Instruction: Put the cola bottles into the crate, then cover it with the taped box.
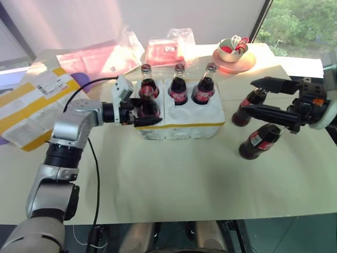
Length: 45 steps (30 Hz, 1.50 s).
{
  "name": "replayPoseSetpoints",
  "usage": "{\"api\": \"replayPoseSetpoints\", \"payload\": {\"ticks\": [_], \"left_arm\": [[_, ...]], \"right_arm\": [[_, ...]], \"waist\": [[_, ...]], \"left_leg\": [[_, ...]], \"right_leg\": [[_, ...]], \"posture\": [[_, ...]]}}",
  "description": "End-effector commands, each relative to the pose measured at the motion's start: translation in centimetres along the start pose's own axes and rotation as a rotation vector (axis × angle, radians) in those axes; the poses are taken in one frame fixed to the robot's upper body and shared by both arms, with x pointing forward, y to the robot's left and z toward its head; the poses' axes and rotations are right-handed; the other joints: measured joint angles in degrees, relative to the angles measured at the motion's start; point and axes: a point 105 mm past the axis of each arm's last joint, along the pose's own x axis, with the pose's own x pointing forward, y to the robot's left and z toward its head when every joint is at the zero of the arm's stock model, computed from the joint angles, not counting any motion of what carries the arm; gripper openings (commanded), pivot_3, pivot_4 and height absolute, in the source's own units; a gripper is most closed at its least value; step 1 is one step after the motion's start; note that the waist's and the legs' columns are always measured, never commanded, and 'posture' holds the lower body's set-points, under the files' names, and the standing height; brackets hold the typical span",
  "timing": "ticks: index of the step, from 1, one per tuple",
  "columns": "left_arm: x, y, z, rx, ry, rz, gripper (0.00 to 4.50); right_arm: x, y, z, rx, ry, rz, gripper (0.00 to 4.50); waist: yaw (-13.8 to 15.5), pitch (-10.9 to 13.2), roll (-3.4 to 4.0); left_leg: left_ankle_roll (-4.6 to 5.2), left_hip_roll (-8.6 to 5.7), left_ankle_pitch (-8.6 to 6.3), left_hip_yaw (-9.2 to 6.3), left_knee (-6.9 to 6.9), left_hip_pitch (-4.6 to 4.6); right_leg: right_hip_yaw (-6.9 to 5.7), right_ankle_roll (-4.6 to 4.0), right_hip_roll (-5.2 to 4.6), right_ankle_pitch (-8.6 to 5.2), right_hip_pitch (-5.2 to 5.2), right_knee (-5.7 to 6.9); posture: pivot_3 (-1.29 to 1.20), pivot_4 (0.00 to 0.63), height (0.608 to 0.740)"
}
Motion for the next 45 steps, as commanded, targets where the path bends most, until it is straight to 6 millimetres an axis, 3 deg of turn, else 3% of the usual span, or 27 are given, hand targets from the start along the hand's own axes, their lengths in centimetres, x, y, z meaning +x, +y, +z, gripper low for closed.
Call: {"api": "replayPoseSetpoints", "payload": {"ticks": [1, 3, 8, 11, 13, 17, 24, 28, 36, 45], "left_arm": [[-1.5, -0.3, 2.0, 0.029, -0.051, 0.019, 4.47], [-2.8, -0.5, 3.2, 0.023, -0.077, 0.024, 4.47], [-8.5, -3.0, 7.4, 0.0, -0.115, -0.018, 4.47], [-11.1, -6.0, 8.8, -0.024, -0.084, -0.106, 4.47], [-11.8, -7.8, 9.0, -0.037, -0.05, -0.173, 4.47], [-9.9, -9.3, 6.5, 0.009, 0.063, -0.234, 4.47], [-7.2, -9.4, 3.9, 0.044, 0.1, -0.301, 4.47], [-6.0, -9.4, 3.3, 0.059, 0.096, -0.32, 4.47], [-4.8, -9.3, 3.9, 0.065, 0.06, -0.33, 4.47], [-4.5, -9.2, 4.1, 0.069, 0.052, -0.321, 4.47]], "right_arm": [[-0.3, -0.5, 1.2, -0.054, -0.018, -0.018, 4.5], [-0.7, -1.1, 1.6, -0.08, -0.009, -0.04, 4.5], [-4.2, -3.0, 3.5, -0.132, 0.004, -0.176, 4.5], [-8.1, -3.6, 2.6, -0.1, 0.033, -0.332, 4.5], [-9.6, -3.5, 1.9, -0.075, 0.037, -0.39, 4.5], [-12.0, -2.1, -0.6, -0.001, 0.058, -0.479, 4.5], [-11.0, 3.1, -6.5, 0.108, 0.119, -0.444, 4.5], [-9.7, 4.5, -8.9, 0.183, 0.108, -0.462, 4.5], [-7.6, 3.1, -12.6, 0.266, 0.072, -0.571, 4.5], [-5.8, 0.5, -14.5, 0.286, 0.039, -0.616, 4.5]], "waist": [[-0.01, 0.0, 0.0], [0.04, 0.01, -0.01], [-0.28, 0.03, 0.01], [0.17, -0.02, -0.03], [0.21, -0.01, -0.01], [0.35, -0.08, 0.06], [-0.04, -0.12, 0.2], [0.08, -0.14, 0.18], [0.12, -0.14, 0.17], [0.12, -0.15, 0.18]], "left_leg": [[0.0, 0.0, 0.0, 0.0, 0.0, 0.0], [0.0, 0.0, 0.0, 0.0, 0.0, 0.0], [-0.01, 0.0, 0.0, 0.0, -0.06, -0.05], [0.03, 0.01, -0.03, -0.01, -0.1, 0.0], [0.06, -0.04, -0.04, -0.02, -0.06, 0.0], [0.07, -0.05, -0.05, -0.01, 0.01, 0.29], [0.04, 0.15, -0.06, 0.03, -0.08, 0.64], [0.07, 0.16, -0.07, 0.08, -0.16, 0.67], [0.08, 0.16, -0.08, 0.06, -0.18, 0.66], [0.09, 0.15, -0.08, 0.06, -0.22, 0.66]], "right_leg": [[0.0, 0.0, 0.0, 0.0, 0.0, 0.0], [0.0, 0.0, 0.01, 0.0, -0.01, 0.0], [0.0, 0.0, 0.03, -0.01, -0.1, -0.01], [-0.03, 0.01, 0.05, -0.04, -0.02, -0.04], [-0.02, 0.02, 0.06, -0.03, 0.03, -0.04], [0.01, 0.01, -0.01, -0.04, 0.42, -0.07], [0.05, -0.17, 0.07, -0.17, 0.77, -0.27], [0.08, -0.16, 0.08, -0.16, 0.83, -0.48], [0.07, -0.19, 0.11, -0.16, 0.86, -0.61], [0.07, -0.18, 0.14, -0.15, 0.83, -0.62]], "posture": [[0.0, 0.15, 0.739], [0.0, 0.15, 0.739], [0.0, 0.15, 0.739], [0.0, 0.15, 0.739], [0.0, 0.15, 0.739], [0.0, 0.15, 0.739], [0.0, 0.15, 0.739], [0.0, 0.15, 0.739], [0.0, 0.15, 0.739], [0.0, 0.15, 0.739]]}}
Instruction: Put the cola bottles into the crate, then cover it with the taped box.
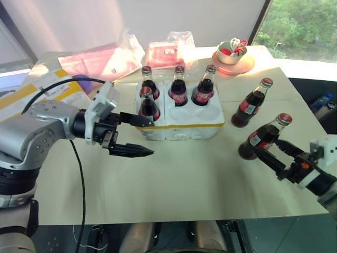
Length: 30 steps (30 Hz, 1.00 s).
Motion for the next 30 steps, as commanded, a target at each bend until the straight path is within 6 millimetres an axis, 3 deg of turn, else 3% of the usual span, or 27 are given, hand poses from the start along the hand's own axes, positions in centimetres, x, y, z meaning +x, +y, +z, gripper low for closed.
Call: {"api": "replayPoseSetpoints", "payload": {"ticks": [1, 7, 10, 12, 14, 16, 18, 21, 24, 27, 30], "left_arm": [[0.0, -0.1, 0.9, 0.044, -0.009, 0.004, 4.47], [0.0, -0.1, 0.9, 0.041, -0.017, 0.013, 4.47], [0.0, 0.0, 0.9, 0.044, -0.016, 0.019, 4.5], [0.0, 0.1, 1.0, 0.045, -0.017, 0.022, 4.5], [-0.1, 0.1, 1.0, 0.046, -0.02, 0.027, 4.5], [-0.1, 0.2, 1.1, 0.048, -0.023, 0.032, 4.5], [0.0, 0.2, 1.2, 0.049, -0.027, 0.036, 4.5], [0.0, 0.2, 1.1, 0.049, -0.034, 0.044, 4.5], [-0.1, 0.4, 1.1, 0.049, -0.044, 0.06, 4.5], [-0.2, 0.7, 1.2, 0.055, -0.054, 0.081, 4.5], [-0.4, 1.1, 1.4, 0.061, -0.061, 0.101, 4.5]], "right_arm": [[0.8, -0.4, 0.3, -0.011, -0.028, -0.008, 4.5], [3.0, -0.3, 0.6, 0.013, -0.061, 0.033, 4.5], [3.5, -0.3, 1.2, 0.031, -0.096, 0.051, 3.71], [3.5, 0.3, 1.8, 0.028, -0.114, 0.085, 2.83], [3.5, 0.7, 2.7, 0.023, -0.137, 0.106, 2.73], [3.3, 1.2, 4.4, 0.031, -0.189, 0.135, 2.73], [2.9, 2.3, 7.3, 0.042, -0.281, 0.205, 2.73], [2.8, 4.8, 12.1, 0.067, -0.42, 0.355, 2.73], [3.9, 7.4, 15.2, 0.076, -0.478, 0.476, 2.73], [6.3, 9.7, 16.8, 0.049, -0.475, 0.553, 2.73], [8.6, 11.2, 17.2, 0.001, -0.45, 0.579, 2.73]], "waist": [[0.06, 0.0, 0.0], [-0.04, 0.01, 0.0], [-0.03, 0.01, 0.0], [-0.02, 0.0, -0.01], [-0.03, 0.03, 0.03], [-0.03, 0.04, 0.04], [-0.16, 0.1, 0.14], [-0.37, 0.23, 0.36], [-0.32, 0.25, 0.35], [-0.37, 0.24, 0.31], [-0.39, 0.24, 0.3]], "left_leg": [[0.0, 0.0, 0.0, 0.0, 0.0, -0.01], [0.01, -0.01, 0.01, 0.0, -0.01, 0.01], [0.01, -0.01, 0.01, 0.0, -0.01, 0.01], [0.01, -0.01, 0.01, -0.01, -0.03, 0.01], [0.01, 0.0, 0.01, -0.02, -0.04, 0.0], [0.01, -0.01, 0.01, -0.02, -0.05, 0.0], [0.01, -0.01, 0.01, -0.02, -0.05, -0.02], [0.01, -0.01, 0.01, 0.0, -0.04, -0.05], [0.0, 0.02, 0.02, -0.01, -0.15, -0.09], [-0.03, 0.1, 0.04, -0.01, -0.3, -0.09], [-0.05, 0.08, 0.06, 0.0, -0.35, -0.13]], "right_leg": [[0.0, 0.0, 0.0, 0.0, 0.0, 0.0], [0.0, 0.02, 0.01, 0.01, 0.01, 0.0], [0.0, 0.17, 0.03, 0.1, -0.01, 0.0], [0.0, 0.18, 0.04, 0.1, -0.02, 0.01], [0.0, 0.18, 0.04, 0.1, -0.02, 0.0], [0.0, 0.18, 0.04, 0.1, -0.03, 0.0], [0.01, 0.18, 0.03, 0.1, -0.05, 0.0], [0.02, 0.17, 0.0, 0.11, -0.11, 0.0], [0.01, 0.17, 0.02, 0.12, -0.19, 0.02], [0.0, 0.16, 0.11, 0.12, -0.23, -0.04], [0.01, 0.15, 0.1, 0.13, -0.3, -0.05]], "posture": [[0.0, 0.15, 0.739], [0.0, 0.15, 0.739], [0.0, 0.15, 0.739], [0.0, 0.15, 0.739], [0.0, 0.15, 0.739], [0.0, 0.15, 0.739], [0.0, 0.15, 0.739], [0.0, 0.15, 0.739], [0.0, 0.15, 0.739], [0.0, 0.15, 0.739], [0.0, 0.15, 0.739]]}}
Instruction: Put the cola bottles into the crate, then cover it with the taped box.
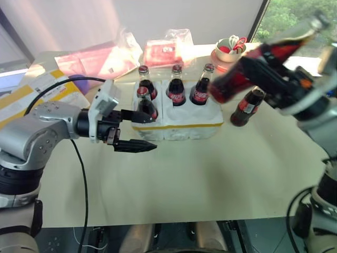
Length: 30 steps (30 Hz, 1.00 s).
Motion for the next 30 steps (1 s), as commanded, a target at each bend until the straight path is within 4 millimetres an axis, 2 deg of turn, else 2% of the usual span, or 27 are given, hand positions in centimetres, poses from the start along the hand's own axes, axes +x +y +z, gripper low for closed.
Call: {"api": "replayPoseSetpoints", "payload": {"ticks": [1, 4, 7, 14, 18, 19, 21, 23, 25, 29, 30], "left_arm": [[-0.8, 0.4, 1.3, 0.065, -0.028, 0.047, 4.5], [-1.3, 1.0, 1.7, 0.082, -0.035, 0.093, 4.5], [-2.1, 1.6, 2.3, 0.095, -0.058, 0.143, 4.5], [-2.7, 1.7, 2.9, 0.105, -0.088, 0.194, 4.5], [-2.5, 1.6, 2.7, 0.105, -0.092, 0.197, 4.5], [-2.4, 1.6, 2.7, 0.105, -0.091, 0.197, 4.5], [-2.1, 1.4, 2.4, 0.104, -0.085, 0.19, 4.5], [-2.0, 1.3, 2.4, 0.102, -0.083, 0.179, 4.5], [-1.8, 1.2, 2.5, 0.1, -0.087, 0.169, 4.5], [-1.6, 1.2, 2.6, 0.098, -0.089, 0.154, 4.5], [-1.6, 1.3, 2.5, 0.098, -0.087, 0.147, 4.5]], "right_arm": [[2.6, -0.1, -0.6, -0.039, 0.017, 0.023, 2.73], [4.9, -0.6, -2.9, -0.056, 0.089, 0.031, 2.73], [5.7, -0.5, -5.9, -0.109, 0.186, 0.06, 2.73], [5.7, -0.7, -11.8, -0.243, 0.378, 0.089, 2.73], [5.5, -1.2, -13.6, -0.232, 0.424, 0.068, 2.73], [5.4, -1.4, -13.9, -0.229, 0.432, 0.054, 3.76], [5.4, -1.8, -13.7, -0.212, 0.419, 0.024, 4.44], [5.1, -2.1, -12.5, -0.195, 0.379, -0.009, 4.44], [4.1, -2.6, -10.1, -0.168, 0.307, -0.055, 4.44], [0.1, -2.8, -5.6, -0.146, 0.196, -0.142, 4.44], [-2.0, -3.3, -4.6, -0.137, 0.184, -0.197, 4.44]], "waist": [[0.18, 0.0, -0.01], [0.29, 0.0, -0.02], [0.29, 0.0, -0.03], [0.06, 0.0, -0.04], [-0.12, 0.0, -0.05], [-0.14, 0.0, -0.05], [-0.2, -0.02, -0.08], [-0.26, -0.02, -0.08], [-0.07, -0.02, -0.08], [0.58, -0.03, -0.08], [0.52, -0.04, -0.1]], "left_leg": [[0.0, 0.0, 0.0, 0.0, 0.0, -0.03], [-0.21, -0.13, 0.14, 0.0, 0.11, -0.37], [-0.3, -0.19, 0.19, 0.0, 0.21, -0.52], [-0.28, -0.22, 0.18, 0.0, 0.21, -0.55], [-0.3, -0.22, 0.19, 0.0, 0.22, -0.54], [-0.31, -0.22, 0.2, 0.0, 0.23, -0.53], [-0.33, -0.22, 0.21, 0.0, 0.25, -0.47], [-0.29, -0.22, 0.19, -0.01, 0.27, -0.46], [-0.23, -0.21, 0.15, -0.04, 0.34, -0.45], [-0.18, -0.22, 0.12, -0.15, 0.36, -0.46], [-0.15, -0.23, 0.11, -0.15, 0.37, -0.46]], "right_leg": [[0.0, 0.0, 0.0, 0.0, -0.03, 0.0], [0.0, 0.0, 0.03, 0.03, -0.41, 0.16], [0.0, 0.0, -0.02, 0.04, -0.56, 0.29], [0.0, 0.0, -0.02, 0.03, -0.6, 0.27], [0.01, 0.0, -0.01, 0.03, -0.61, 0.35], [0.01, 0.0, -0.01, 0.03, -0.61, 0.4], [0.02, 0.0, 0.0, 0.03, -0.6, 0.49], [0.04, 0.0, 0.01, 0.03, -0.61, 0.58], [0.04, -0.03, 0.03, 0.05, -0.6, 0.66], [0.02, -0.05, 0.05, 0.06, -0.56, 0.65], [0.02, -0.05, 0.04, 0.05, -0.53, 0.63]], "posture": [[0.0, 0.15, 0.739], [0.0, 0.15, 0.739], [0.0, 0.15, 0.739], [0.0, 0.15, 0.739], [0.0, 0.15, 0.739], [0.0, 0.15, 0.739], [0.0, 0.15, 0.739], [0.0, 0.15, 0.739], [0.0, 0.15, 0.739], [0.0, 0.15, 0.739], [0.0, 0.15, 0.739]]}}
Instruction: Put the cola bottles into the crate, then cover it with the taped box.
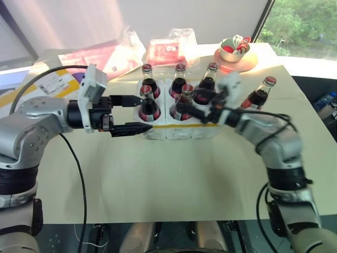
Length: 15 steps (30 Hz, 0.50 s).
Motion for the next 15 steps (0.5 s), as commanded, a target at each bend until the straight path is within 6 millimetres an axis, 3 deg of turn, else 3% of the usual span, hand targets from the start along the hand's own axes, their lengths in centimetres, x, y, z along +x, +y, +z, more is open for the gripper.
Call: {"api": "replayPoseSetpoints", "payload": {"ticks": [1, 3, 8, 15], "left_arm": [[0.1, -0.3, 1.0, 0.043, -0.017, -0.028, 4.5], [0.3, -0.2, 1.0, 0.047, -0.016, -0.038, 4.5], [0.9, 0.1, 1.3, 0.052, -0.025, -0.063, 4.5], [2.1, 0.4, 1.6, 0.082, -0.034, -0.096, 4.5]], "right_arm": [[-6.0, -1.2, 3.3, -0.003, -0.098, -0.117, 4.44], [-9.2, -2.2, 2.2, -0.008, -0.026, -0.223, 4.44], [-14.8, -4.4, -0.2, -0.008, 0.125, -0.442, 4.44], [-14.3, -6.3, -1.2, -0.026, 0.098, -0.57, 4.44]], "waist": [[0.05, -0.02, -0.04], [0.06, -0.04, -0.07], [-0.63, -0.05, -0.06], [-0.62, -0.05, -0.07]], "left_leg": [[0.03, 0.0, -0.02, 0.0, 0.01, 0.0], [0.07, 0.0, -0.05, -0.03, 0.0, 0.0], [0.08, 0.06, -0.04, 0.13, 0.0, 0.08], [0.06, 0.15, -0.02, 0.28, 0.05, 0.23]], "right_leg": [[0.0, 0.0, 0.0, 0.0, 0.01, -0.01], [-0.01, 0.0, 0.0, -0.01, 0.06, -0.06], [0.04, 0.0, -0.11, -0.01, 0.09, -0.05], [0.09, 0.01, -0.07, -0.02, 0.22, -0.03]], "posture": [[0.0, 0.15, 0.739], [0.0, 0.15, 0.739], [0.0, 0.15, 0.739], [0.0, 0.15, 0.739]]}}
